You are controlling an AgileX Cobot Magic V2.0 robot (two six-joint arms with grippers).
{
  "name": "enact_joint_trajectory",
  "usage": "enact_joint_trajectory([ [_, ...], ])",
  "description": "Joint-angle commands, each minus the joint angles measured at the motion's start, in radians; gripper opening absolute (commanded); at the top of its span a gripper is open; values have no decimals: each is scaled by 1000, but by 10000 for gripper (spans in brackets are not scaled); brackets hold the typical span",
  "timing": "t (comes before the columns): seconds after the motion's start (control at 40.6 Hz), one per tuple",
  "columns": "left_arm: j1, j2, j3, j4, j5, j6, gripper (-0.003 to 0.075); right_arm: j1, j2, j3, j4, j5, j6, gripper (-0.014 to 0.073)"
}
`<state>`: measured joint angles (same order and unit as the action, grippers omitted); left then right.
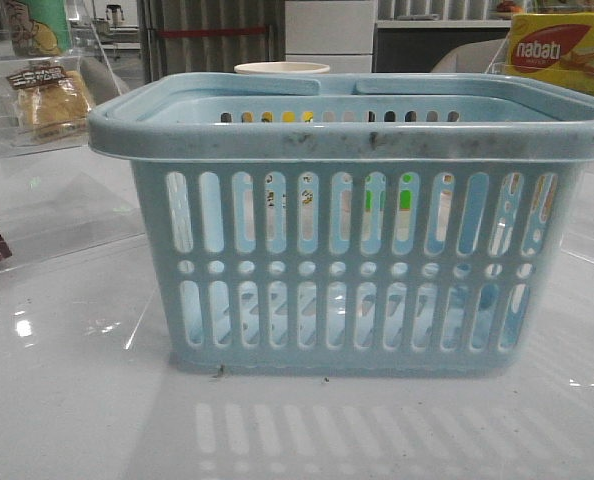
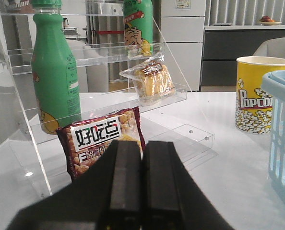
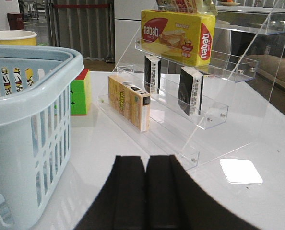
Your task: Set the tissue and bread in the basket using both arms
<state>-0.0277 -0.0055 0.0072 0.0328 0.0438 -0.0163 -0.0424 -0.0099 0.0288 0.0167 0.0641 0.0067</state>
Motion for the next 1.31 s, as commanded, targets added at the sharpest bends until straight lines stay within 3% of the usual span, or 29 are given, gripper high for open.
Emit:
enact_joint_trajectory([
  [0.0,1,-17,-1,-5,-86,-8,90,1,-19,1,-8,-85,2,55],
  [0.492,1,-17,-1,-5,-86,-8,90,1,-19,1,-8,-88,2,55],
  [0.862,1,-17,-1,-5,-134,-8,90,1,-19,-13,-6,-222,2,55],
  [0.985,-2,-17,-53,-5,-196,-8,90,1,-19,-108,-6,-158,2,55],
  [1.28,-2,73,-384,-5,-67,-8,90,1,101,-464,-8,52,2,55],
])
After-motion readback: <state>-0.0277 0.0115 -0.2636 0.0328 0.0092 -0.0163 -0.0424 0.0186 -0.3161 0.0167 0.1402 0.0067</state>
